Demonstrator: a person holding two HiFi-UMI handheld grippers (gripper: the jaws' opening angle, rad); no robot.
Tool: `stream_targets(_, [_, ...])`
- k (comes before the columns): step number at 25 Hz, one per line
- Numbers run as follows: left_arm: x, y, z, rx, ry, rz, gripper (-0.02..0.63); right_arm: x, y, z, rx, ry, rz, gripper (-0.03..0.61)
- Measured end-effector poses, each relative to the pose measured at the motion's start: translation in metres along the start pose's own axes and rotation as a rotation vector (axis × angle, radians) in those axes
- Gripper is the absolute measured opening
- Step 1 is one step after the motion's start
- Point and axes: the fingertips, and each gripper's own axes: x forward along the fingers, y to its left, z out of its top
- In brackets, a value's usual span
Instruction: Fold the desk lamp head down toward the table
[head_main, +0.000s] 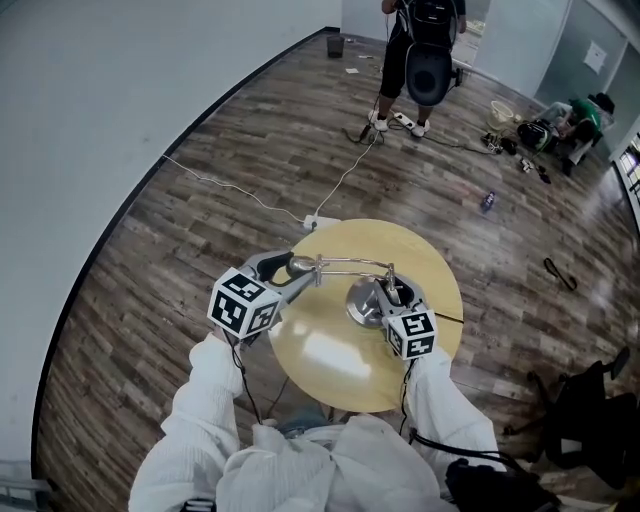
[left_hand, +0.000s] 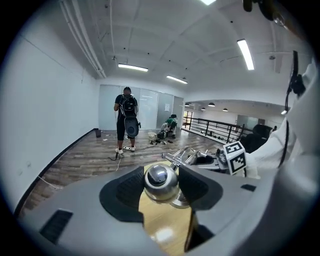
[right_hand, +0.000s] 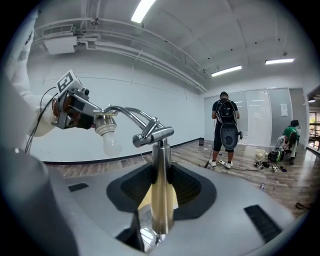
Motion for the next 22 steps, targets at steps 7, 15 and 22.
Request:
stream_targets(7, [0.024, 0.011, -0.043, -0.154, 0.024, -0.042, 0.21, 0.003, 0.0, -0.003, -0.003, 0.008, -0.003, 0.123])
stream_targets(15, [0.05, 0.011, -0.075, -0.266, 0.057, -0.101, 0.205, 0.0, -0.002, -0.001, -0.006, 0.012, -0.028, 0.123])
stream_targets(22, [0.064, 0.012, -0.091, -0.303, 0.078, -0.166, 0.195, 0.003, -0.001, -0.003, -0.005, 0.015, -0.047, 0.124])
